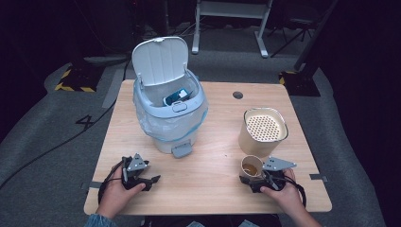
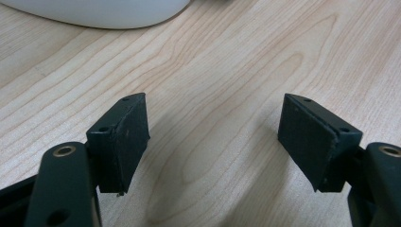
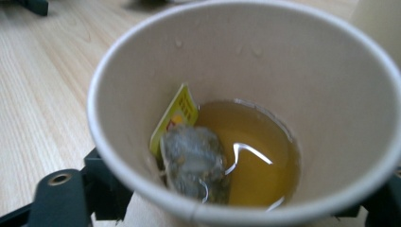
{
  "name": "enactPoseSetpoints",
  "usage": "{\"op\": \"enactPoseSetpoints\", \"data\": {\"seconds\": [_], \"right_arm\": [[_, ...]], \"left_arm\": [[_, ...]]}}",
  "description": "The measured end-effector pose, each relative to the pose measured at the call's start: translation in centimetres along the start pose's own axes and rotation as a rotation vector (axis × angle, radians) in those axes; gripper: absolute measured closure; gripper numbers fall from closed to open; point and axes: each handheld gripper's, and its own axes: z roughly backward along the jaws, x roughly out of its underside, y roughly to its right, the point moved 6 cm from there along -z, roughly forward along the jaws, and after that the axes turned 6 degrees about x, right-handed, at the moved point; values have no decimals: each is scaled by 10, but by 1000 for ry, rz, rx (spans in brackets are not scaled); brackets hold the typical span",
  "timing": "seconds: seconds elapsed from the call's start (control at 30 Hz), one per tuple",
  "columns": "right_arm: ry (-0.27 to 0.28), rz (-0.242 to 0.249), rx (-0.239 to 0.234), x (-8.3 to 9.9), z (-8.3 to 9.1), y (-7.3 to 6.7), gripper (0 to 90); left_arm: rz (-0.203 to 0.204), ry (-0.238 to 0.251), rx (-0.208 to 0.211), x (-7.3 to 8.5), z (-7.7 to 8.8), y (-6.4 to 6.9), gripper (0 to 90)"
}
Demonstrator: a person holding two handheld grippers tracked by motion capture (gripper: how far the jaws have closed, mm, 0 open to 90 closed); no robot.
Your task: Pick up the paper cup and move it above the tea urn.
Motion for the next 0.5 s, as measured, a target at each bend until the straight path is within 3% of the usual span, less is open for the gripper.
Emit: {"op": "enactPoseSetpoints", "data": {"seconds": [0.07,0.33,0.5], "right_arm": [[6,6,10,-1,0,1,279],[15,-7,-31,-5,6,1,297],[8,19,-44,-14,15,3,297]], "left_arm": [[1,1,0,0,0,0,257],[0,0,0,0,0,0,257],[0,0,0,0,0,0,258]]}}
